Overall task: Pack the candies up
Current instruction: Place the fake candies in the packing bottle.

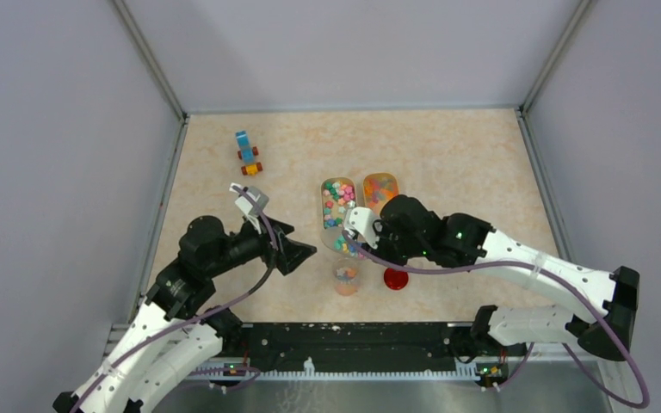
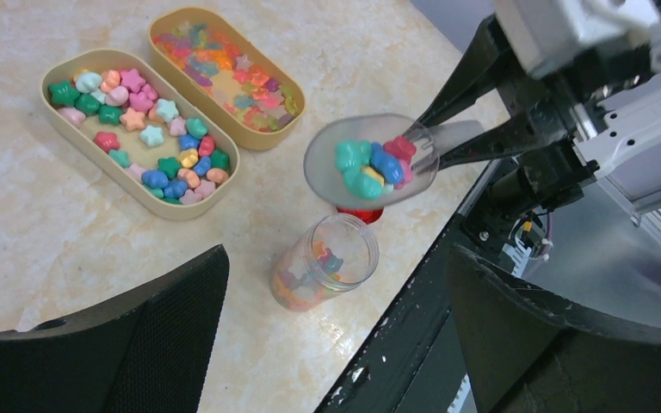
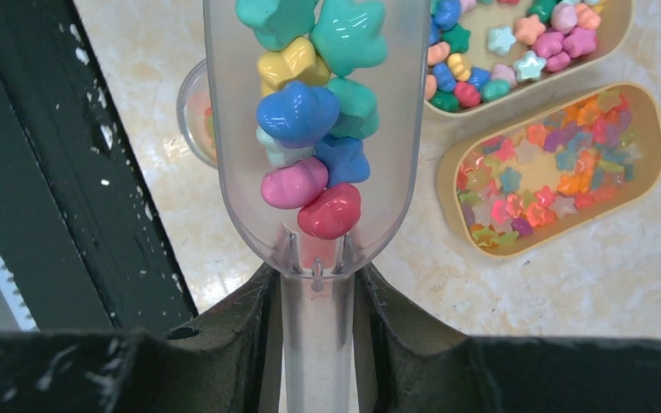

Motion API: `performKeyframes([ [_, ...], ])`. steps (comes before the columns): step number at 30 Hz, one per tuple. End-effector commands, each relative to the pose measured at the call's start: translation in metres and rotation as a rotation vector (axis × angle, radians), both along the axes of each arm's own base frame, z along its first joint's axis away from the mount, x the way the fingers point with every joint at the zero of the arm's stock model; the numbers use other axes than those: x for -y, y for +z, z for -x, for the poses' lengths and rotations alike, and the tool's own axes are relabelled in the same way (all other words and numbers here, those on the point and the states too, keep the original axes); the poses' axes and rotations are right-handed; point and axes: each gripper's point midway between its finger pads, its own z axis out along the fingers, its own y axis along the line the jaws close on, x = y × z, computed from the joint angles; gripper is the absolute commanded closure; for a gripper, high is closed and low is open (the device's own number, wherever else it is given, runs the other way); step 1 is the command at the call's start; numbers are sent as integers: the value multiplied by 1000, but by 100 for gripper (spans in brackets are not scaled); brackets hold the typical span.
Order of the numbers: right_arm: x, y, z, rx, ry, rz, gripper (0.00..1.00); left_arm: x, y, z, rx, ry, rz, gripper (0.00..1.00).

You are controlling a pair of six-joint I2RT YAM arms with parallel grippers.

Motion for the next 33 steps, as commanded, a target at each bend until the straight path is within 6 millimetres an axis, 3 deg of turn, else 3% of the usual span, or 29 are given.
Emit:
performKeyframes([
  [1,-3,18,14,43,104,-15,100,5,28,-2,40,-19,48,1],
  [13,-6,28,25,68,176,-17,100,25,7,2,-72,-120,51,1],
  [33,-11,67,37,121,248,-145,100,27,-23,3,-146,-133,18,1],
])
